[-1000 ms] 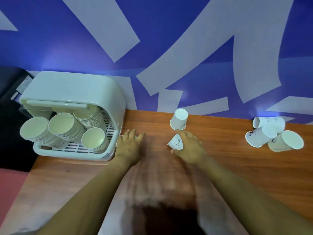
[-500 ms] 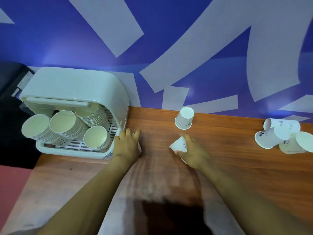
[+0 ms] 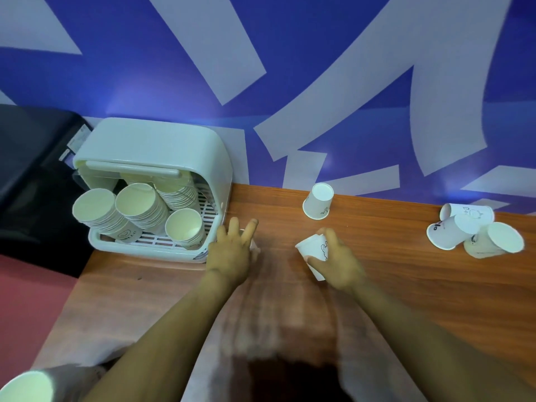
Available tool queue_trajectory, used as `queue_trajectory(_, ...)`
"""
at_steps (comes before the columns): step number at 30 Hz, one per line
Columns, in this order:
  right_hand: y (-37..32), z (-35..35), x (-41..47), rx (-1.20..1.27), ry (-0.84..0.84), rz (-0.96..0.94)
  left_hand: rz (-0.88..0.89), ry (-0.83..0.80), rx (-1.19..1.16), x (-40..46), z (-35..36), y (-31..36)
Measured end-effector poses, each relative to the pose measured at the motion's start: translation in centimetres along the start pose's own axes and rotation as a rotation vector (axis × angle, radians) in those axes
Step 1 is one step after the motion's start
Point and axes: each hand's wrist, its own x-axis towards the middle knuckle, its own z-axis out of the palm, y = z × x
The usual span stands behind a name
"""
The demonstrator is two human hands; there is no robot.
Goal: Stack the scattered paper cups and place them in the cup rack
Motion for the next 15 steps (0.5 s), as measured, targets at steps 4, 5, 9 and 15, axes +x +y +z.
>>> queue_trajectory(4,-2.2,-0.9,-1.3,0.015,0.106,-0.063,-0.008,-0.008,-0.132,-2.1,-1.3,0.1)
queue_trajectory(5,-2.8,-1.0,-1.7,0.022,0.121,-0.075,-0.01,-0.011,-0.13,-2.7,-1.5,0.2)
queue_trajectory(9,-5.1,-1.3,-3.0,0.038,0.104,-0.092,-0.004,-0.001,-0.11,-4.4,-2.2,-0.3)
queue_trajectory(15,-8.7,-0.4,-4.5,0.053,0.097,-0.182,0.128,0.029,-0.277,-5.6,-3.5,-3.0)
